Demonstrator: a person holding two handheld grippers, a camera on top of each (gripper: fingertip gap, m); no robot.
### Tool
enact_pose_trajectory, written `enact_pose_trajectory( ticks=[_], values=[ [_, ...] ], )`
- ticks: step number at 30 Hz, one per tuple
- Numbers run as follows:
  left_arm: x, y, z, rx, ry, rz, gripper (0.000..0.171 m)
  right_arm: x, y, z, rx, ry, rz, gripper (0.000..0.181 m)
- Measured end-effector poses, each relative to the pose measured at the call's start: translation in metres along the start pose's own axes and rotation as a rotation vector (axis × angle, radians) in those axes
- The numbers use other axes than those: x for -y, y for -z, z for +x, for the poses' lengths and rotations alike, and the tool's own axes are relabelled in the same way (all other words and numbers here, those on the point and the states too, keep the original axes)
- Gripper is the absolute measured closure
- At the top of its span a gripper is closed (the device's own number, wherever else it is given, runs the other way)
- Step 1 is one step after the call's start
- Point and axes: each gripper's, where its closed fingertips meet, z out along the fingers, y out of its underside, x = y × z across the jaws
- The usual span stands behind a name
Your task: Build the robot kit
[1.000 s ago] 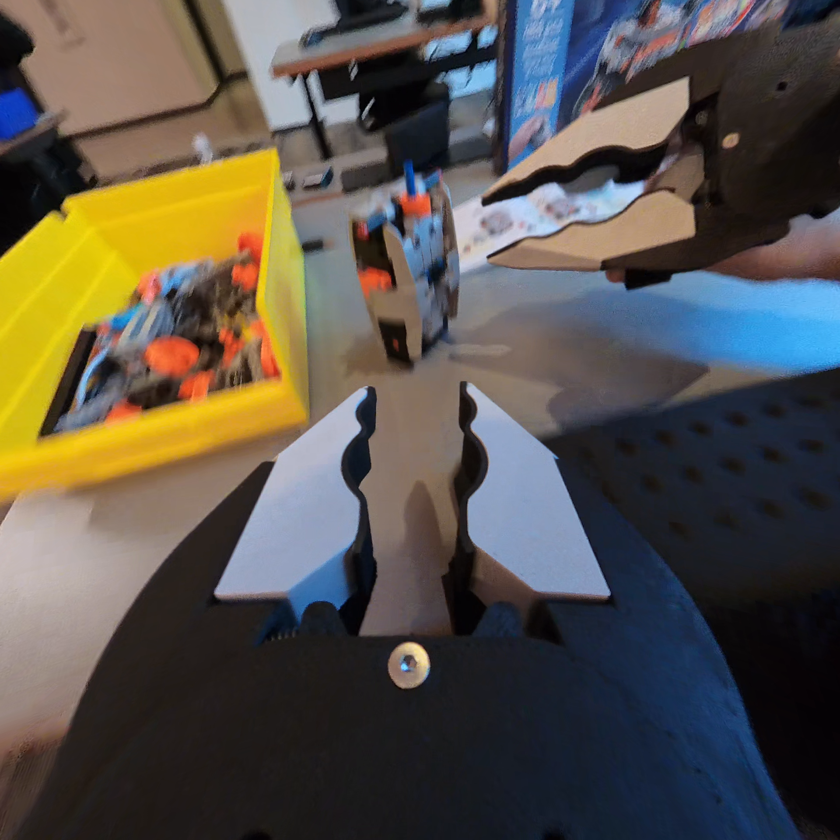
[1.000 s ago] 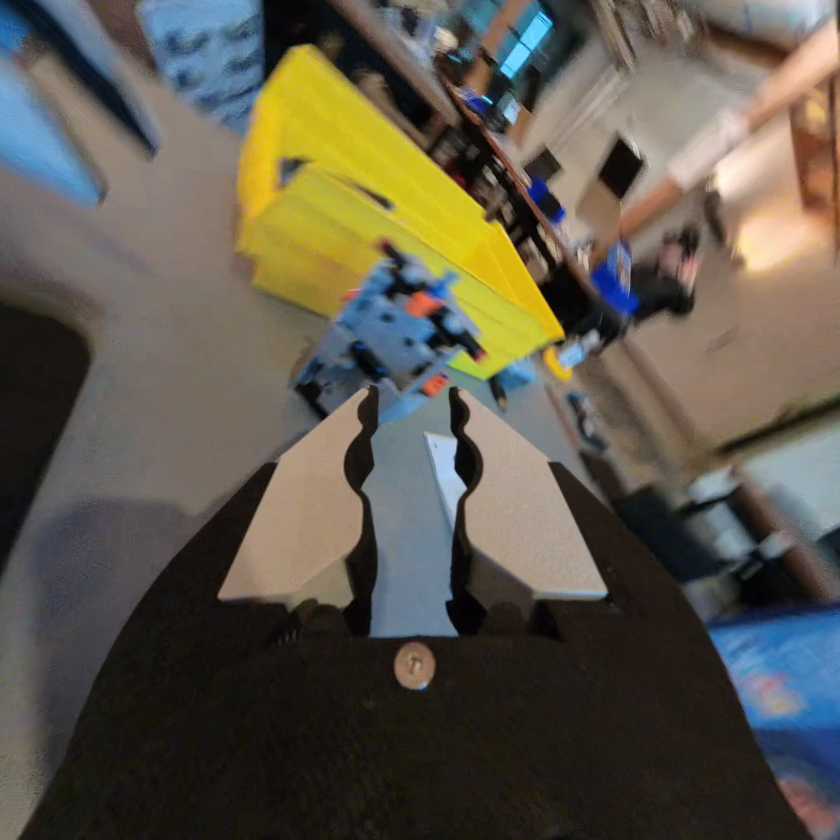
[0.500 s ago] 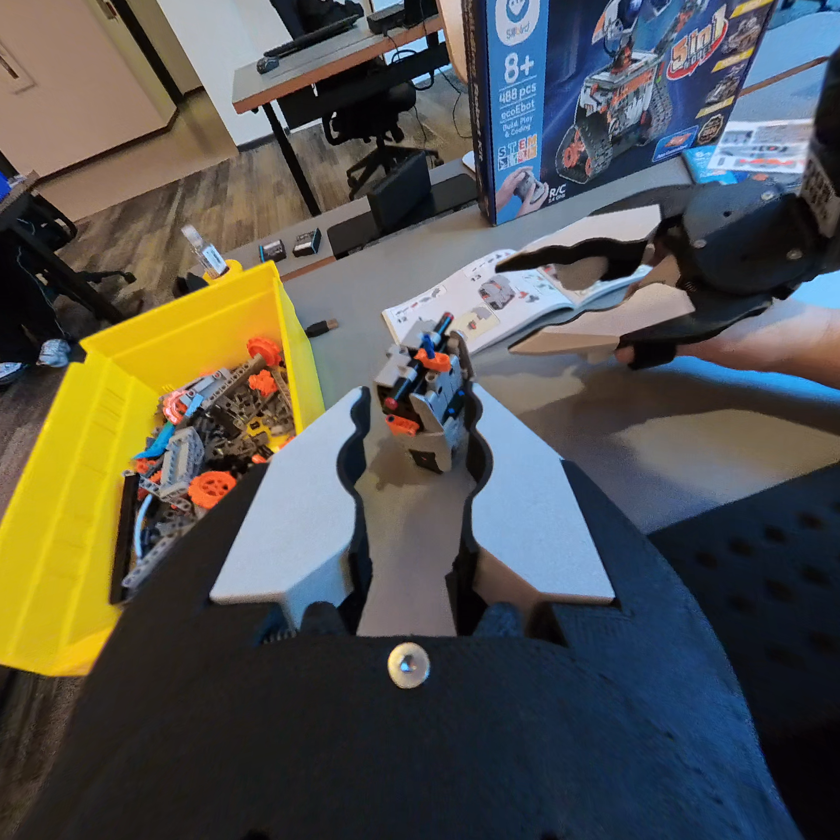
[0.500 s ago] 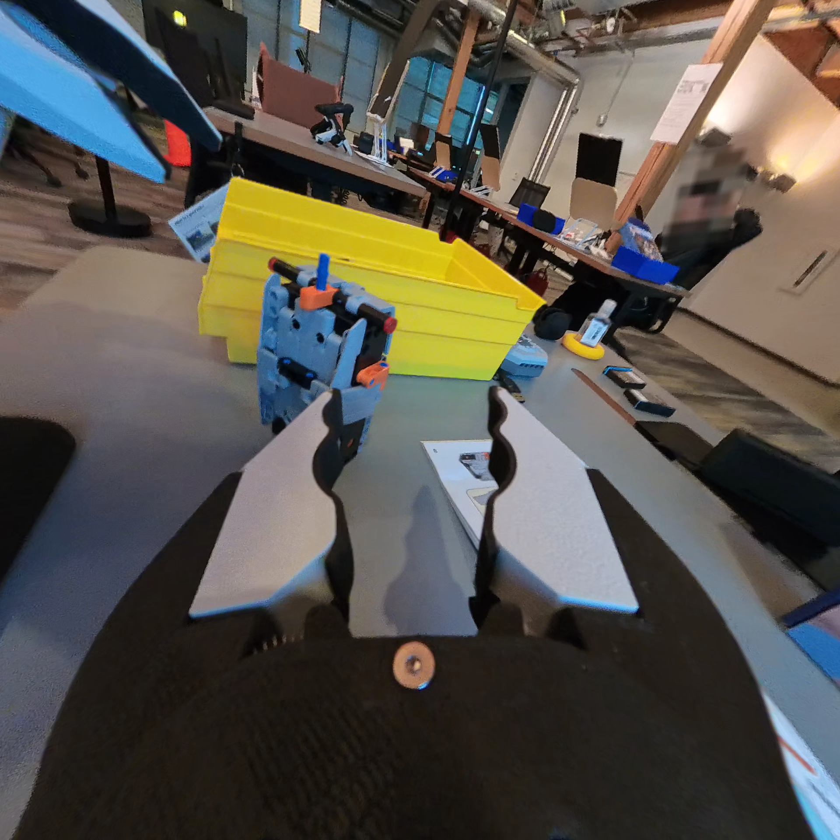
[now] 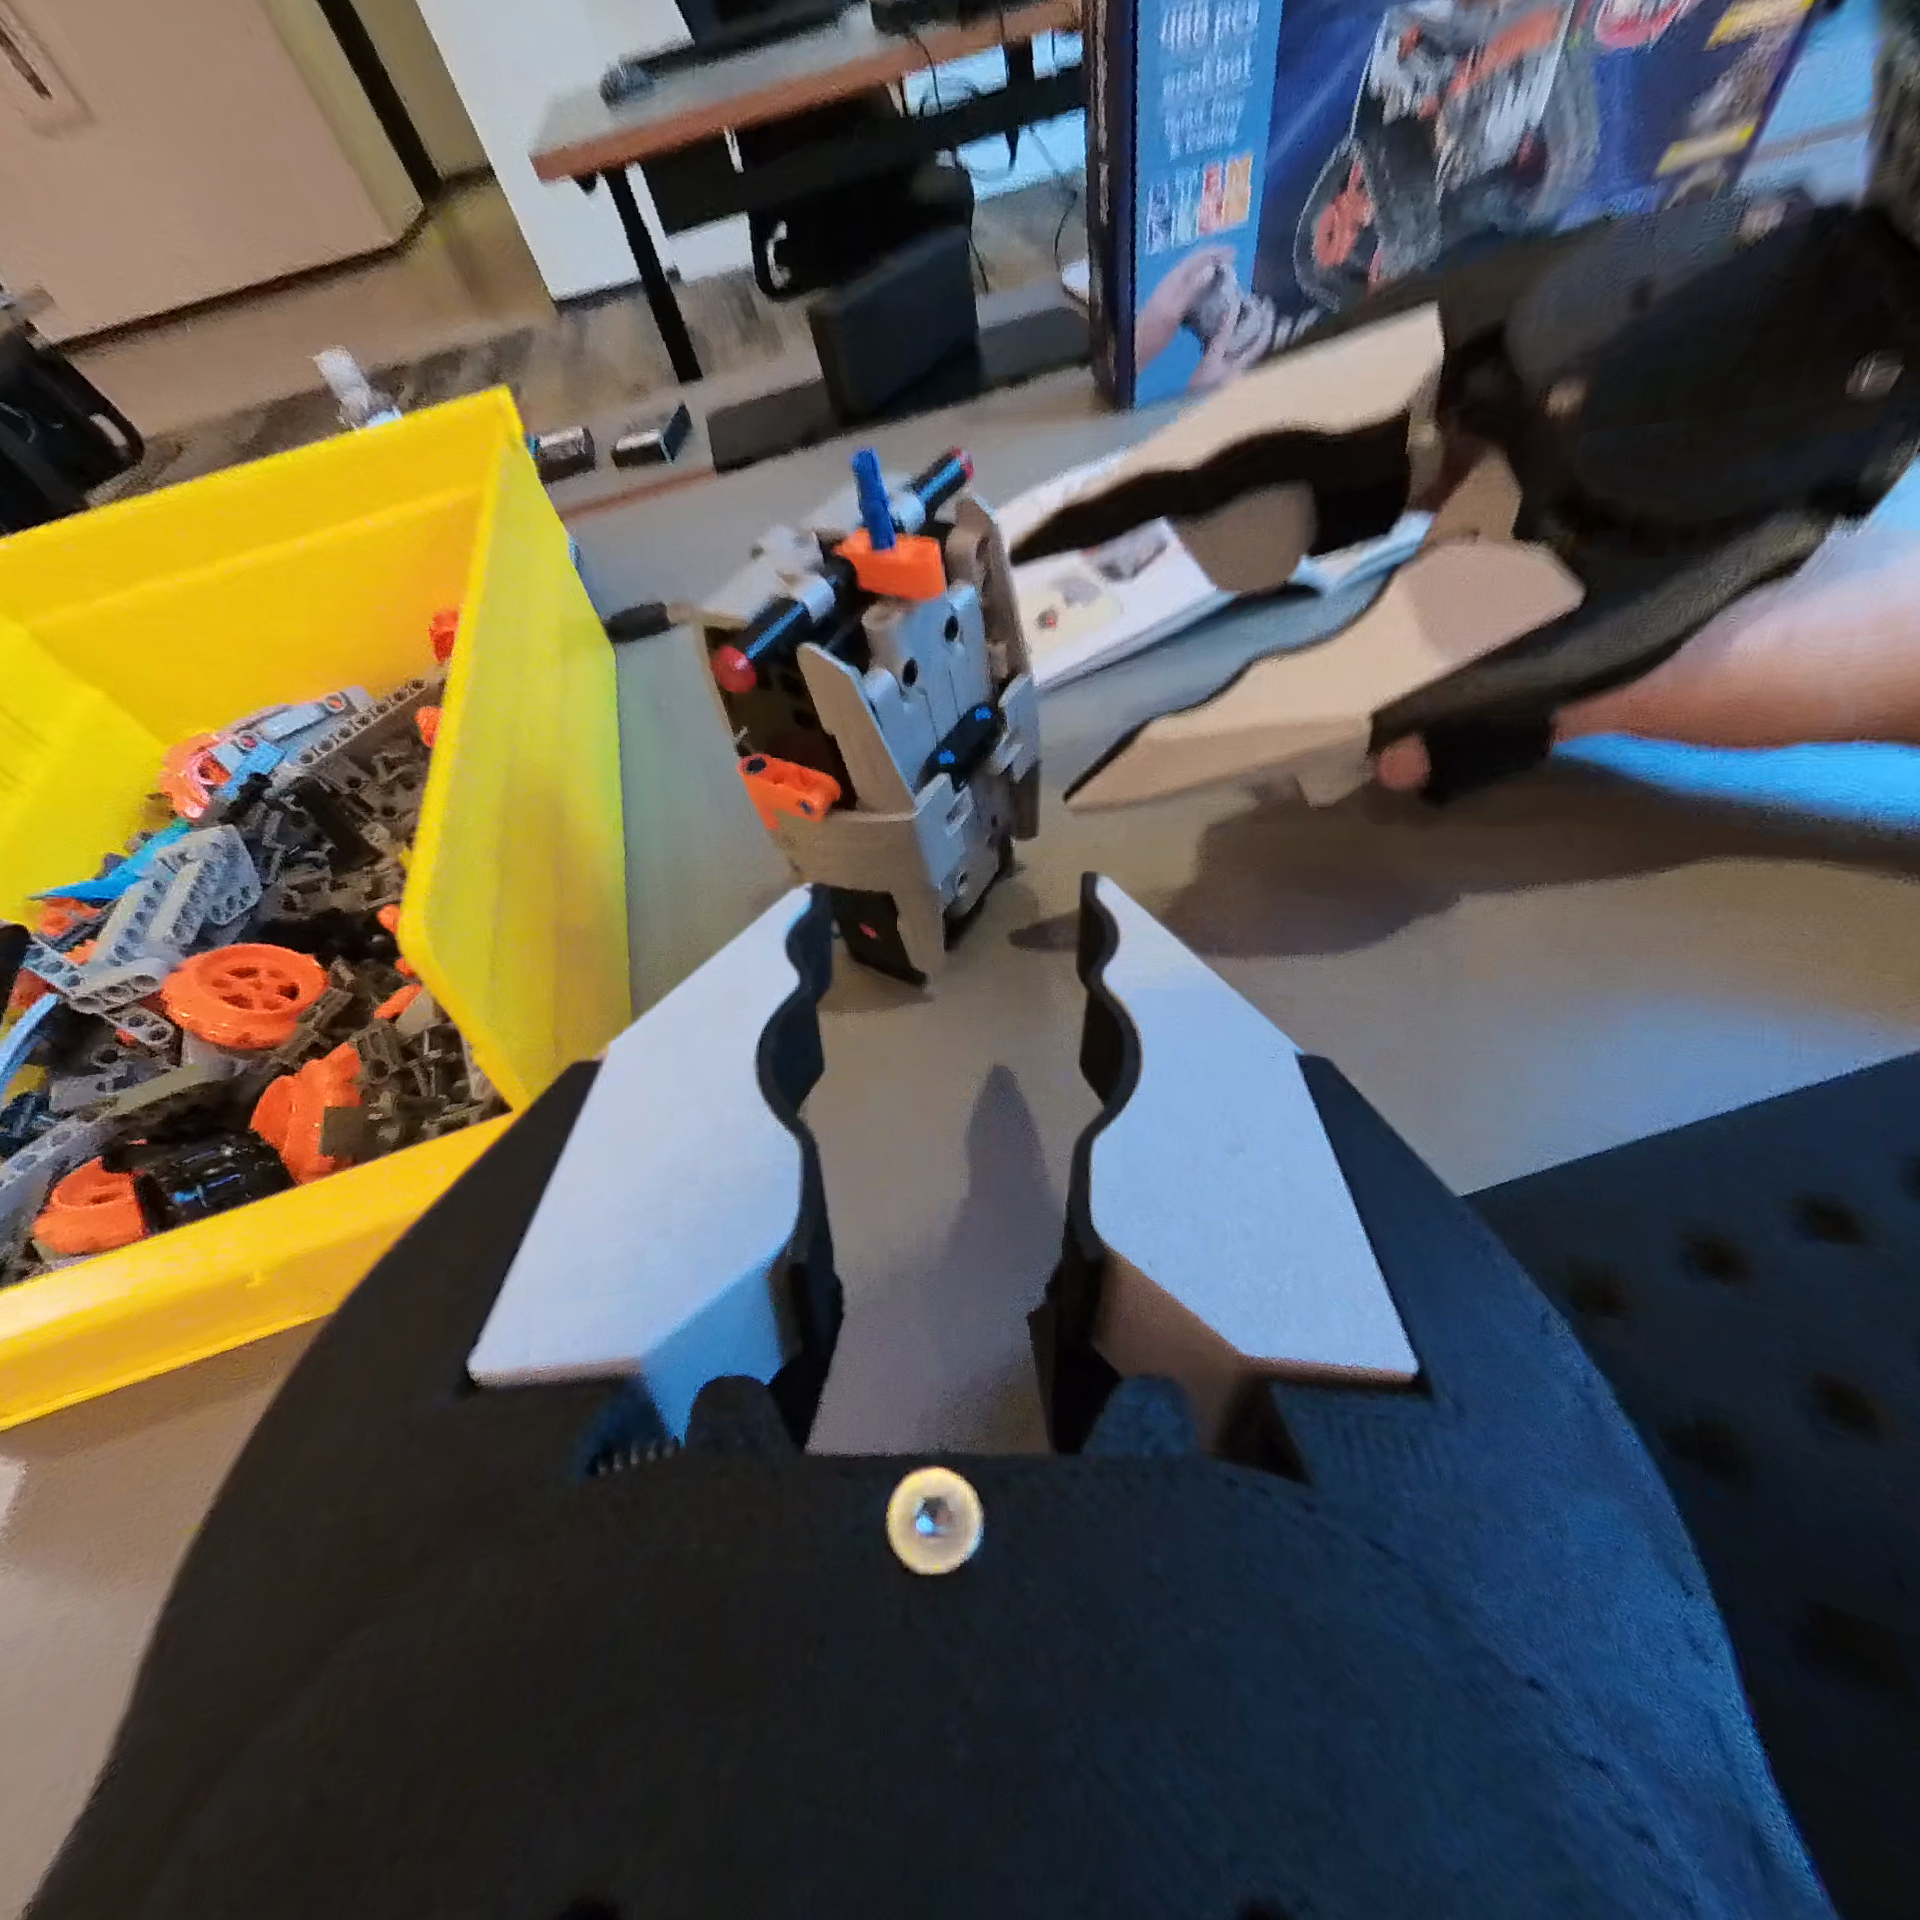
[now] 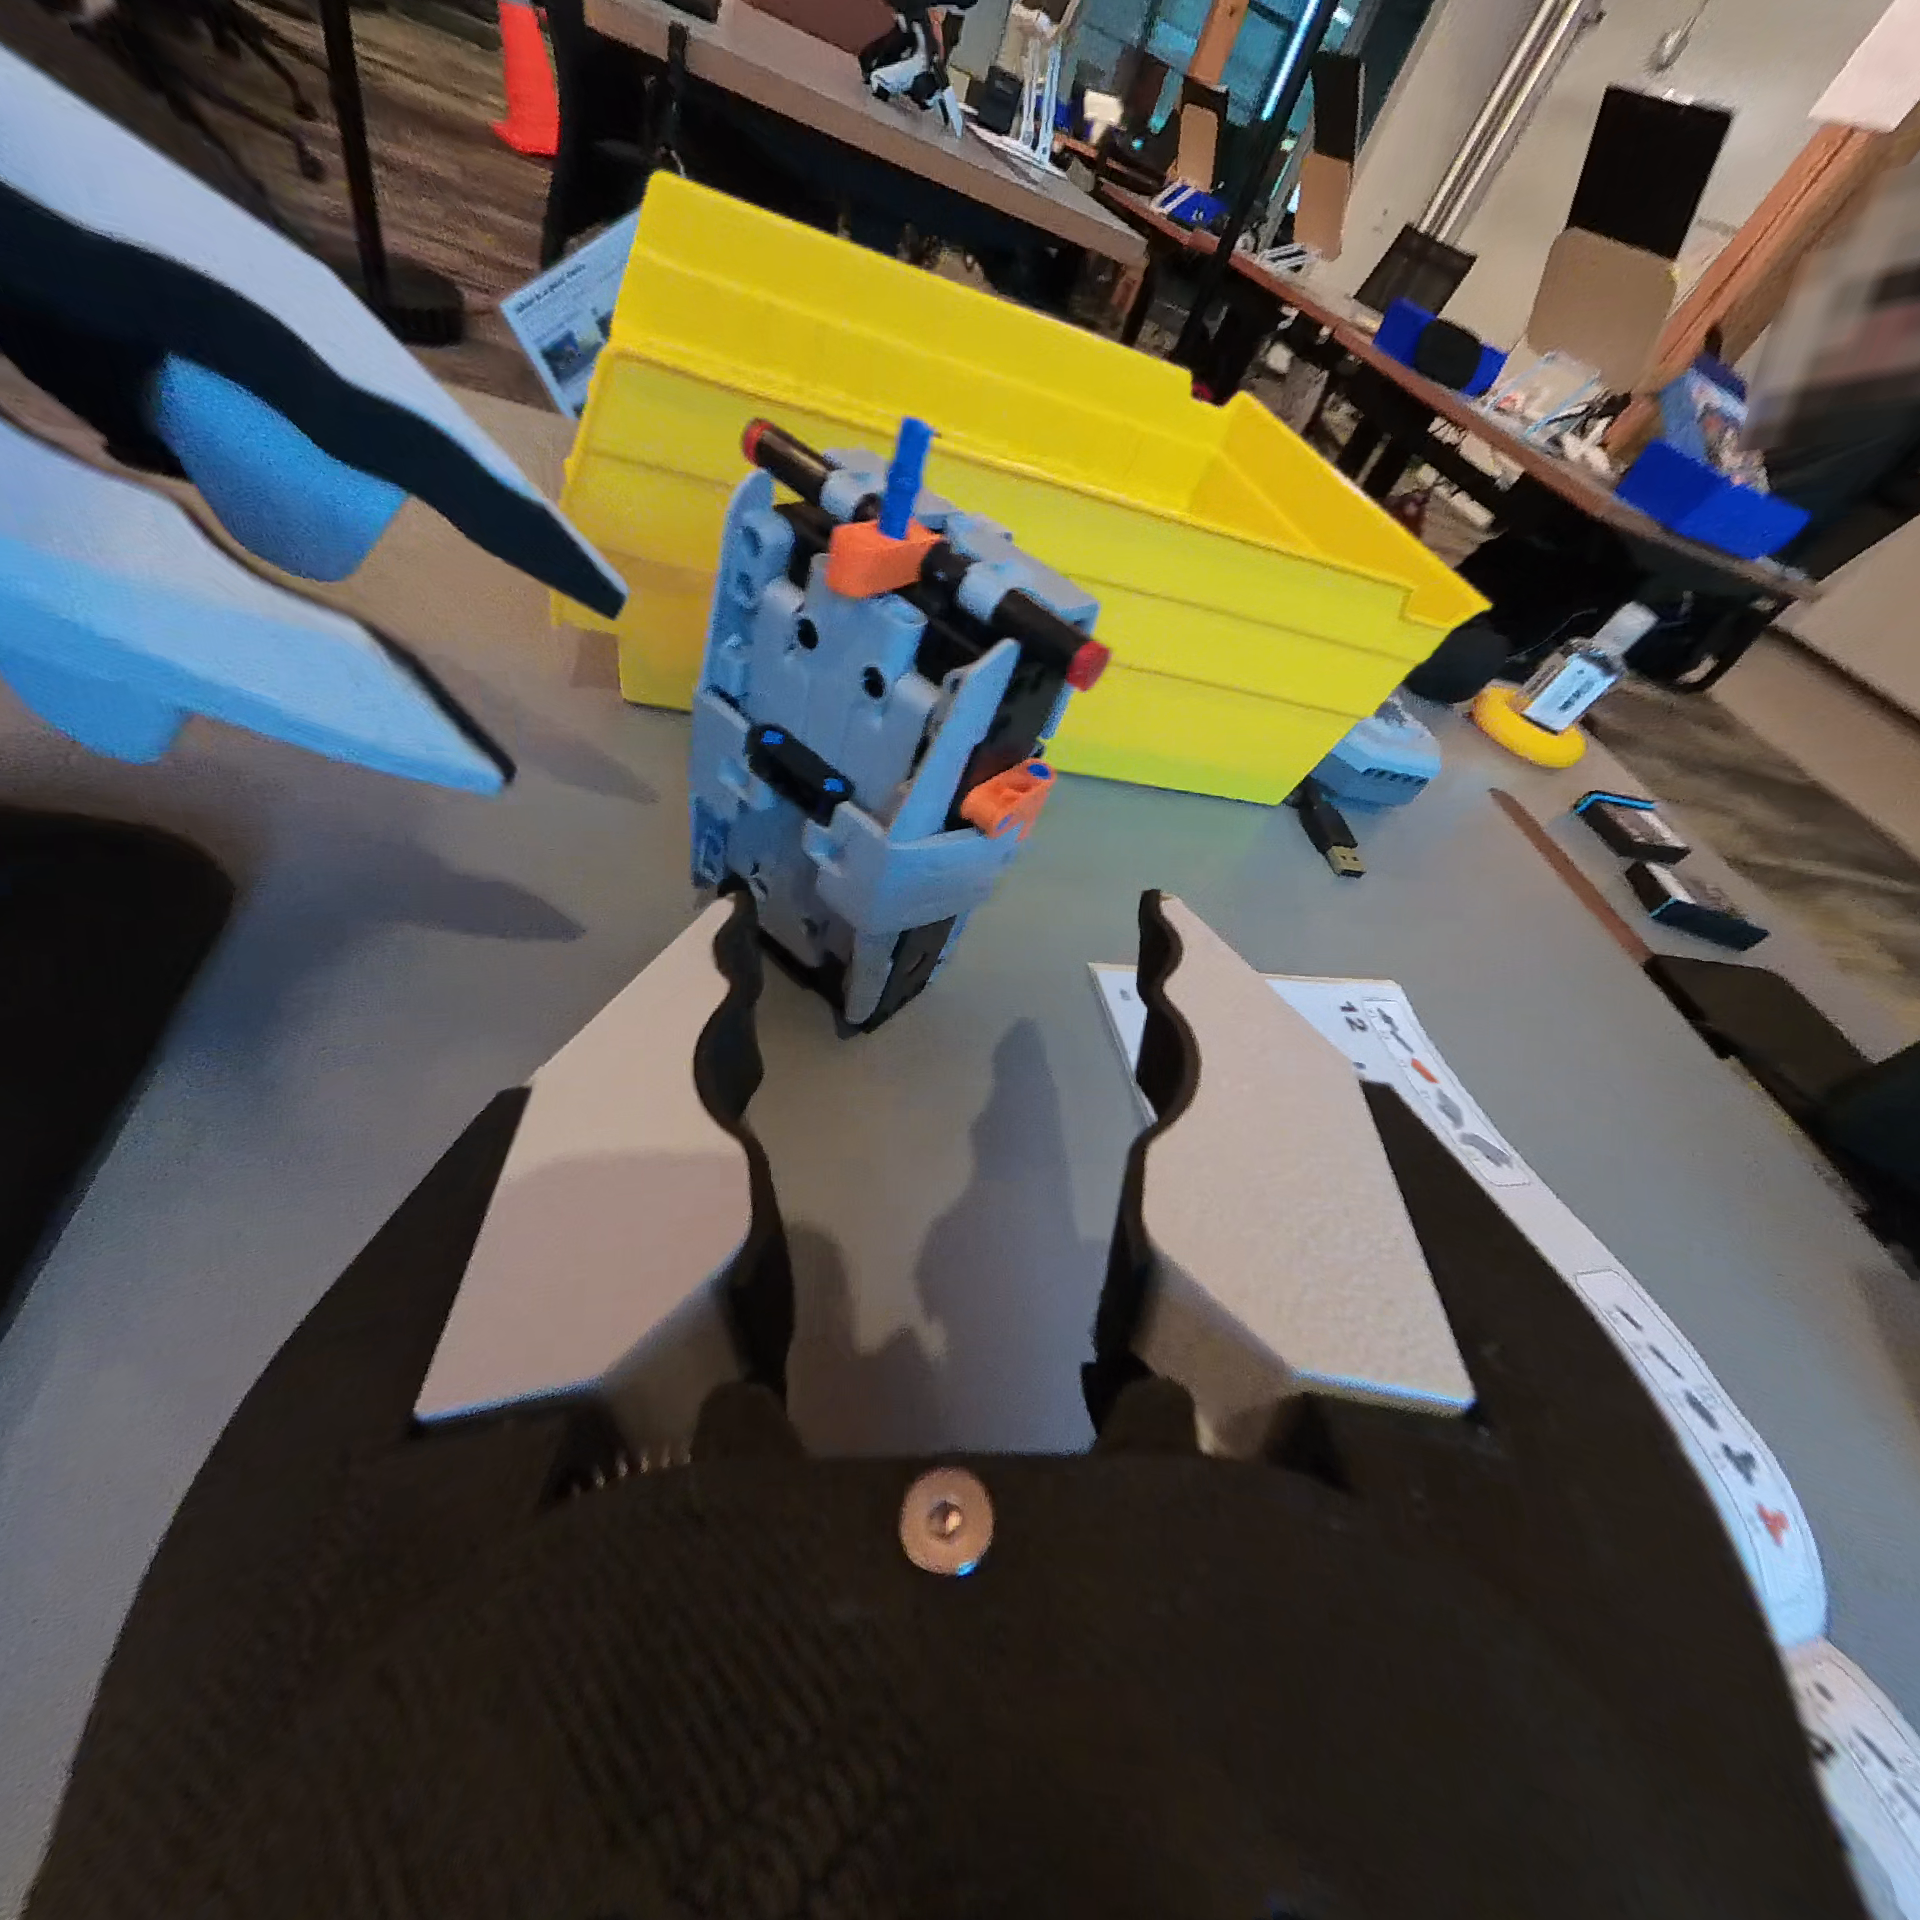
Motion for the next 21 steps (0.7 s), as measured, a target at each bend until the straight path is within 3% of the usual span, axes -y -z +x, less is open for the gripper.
enact_pose_trajectory(
  ticks=[8, 10, 12, 16, 21],
  values=[
    [-0.015, -0.035, -0.01, -0.003, 0.038, -0.075, 0.117, -0.02, -0.02, -0.002, 0.185, -0.055, -0.125, 0.105],
    [-0.017, -0.043, -0.012, -0.001, 0.035, -0.085, 0.118, -0.014, -0.026, -0.007, 0.23, -0.078, -0.103, 0.114],
    [-0.017, -0.048, -0.015, 0.012, 0.022, -0.091, 0.124, -0.012, -0.029, -0.012, 0.266, -0.088, -0.105, 0.135],
    [-0.015, -0.059, -0.017, 0.009, -0.023, -0.102, 0.131, -0.017, -0.026, -0.004, 0.182, -0.093, -0.137, 0.135],
    [-0.002, -0.08, 0.01, -0.092, -0.089, -0.1, 0.131, -0.032, 0.004, 0.015, 0.025, -0.132, -0.249, 0.134]
  ],
)
